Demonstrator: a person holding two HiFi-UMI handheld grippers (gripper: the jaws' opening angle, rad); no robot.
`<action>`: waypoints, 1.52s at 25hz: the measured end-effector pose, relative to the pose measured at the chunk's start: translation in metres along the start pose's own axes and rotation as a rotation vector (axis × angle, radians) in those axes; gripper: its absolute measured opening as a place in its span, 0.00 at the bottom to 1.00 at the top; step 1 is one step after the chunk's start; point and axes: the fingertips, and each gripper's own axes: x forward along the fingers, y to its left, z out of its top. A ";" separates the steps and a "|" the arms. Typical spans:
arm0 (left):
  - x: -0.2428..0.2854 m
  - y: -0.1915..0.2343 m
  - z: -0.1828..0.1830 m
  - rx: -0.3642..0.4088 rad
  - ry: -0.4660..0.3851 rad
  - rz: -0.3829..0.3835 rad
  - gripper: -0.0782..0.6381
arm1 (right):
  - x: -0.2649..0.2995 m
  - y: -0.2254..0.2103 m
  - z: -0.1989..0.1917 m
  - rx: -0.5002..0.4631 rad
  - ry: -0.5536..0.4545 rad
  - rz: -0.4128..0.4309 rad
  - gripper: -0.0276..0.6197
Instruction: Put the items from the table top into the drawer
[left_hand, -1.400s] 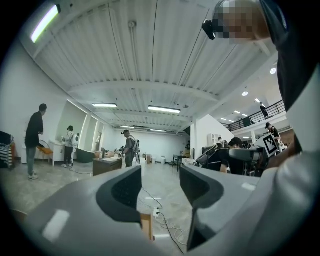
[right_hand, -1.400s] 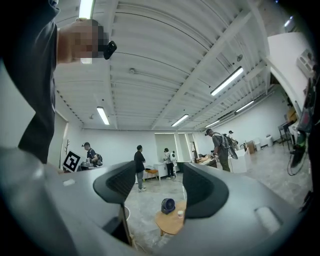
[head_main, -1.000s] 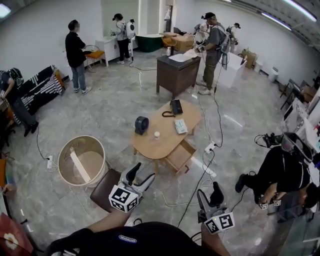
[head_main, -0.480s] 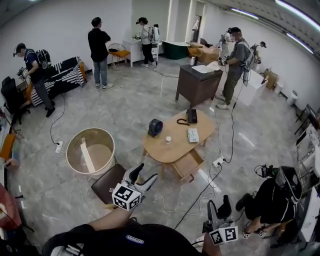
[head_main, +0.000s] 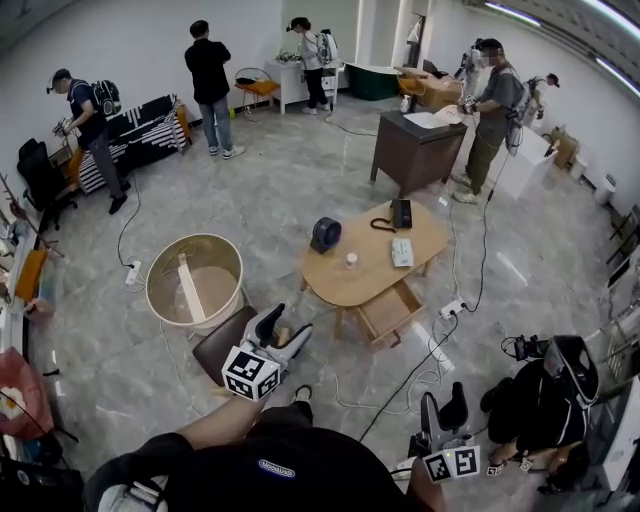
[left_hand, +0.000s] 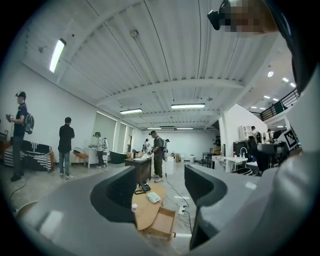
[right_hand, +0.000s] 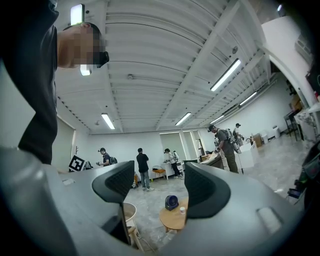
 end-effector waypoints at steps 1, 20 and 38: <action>0.003 0.002 -0.002 0.002 0.001 0.003 0.51 | 0.001 -0.003 -0.003 0.001 0.003 -0.002 0.54; 0.138 0.088 -0.024 -0.023 0.027 -0.048 0.51 | 0.114 -0.046 -0.020 0.010 0.084 -0.081 0.54; 0.174 0.256 -0.008 -0.058 -0.058 0.061 0.51 | 0.314 0.001 -0.028 -0.067 0.155 0.105 0.53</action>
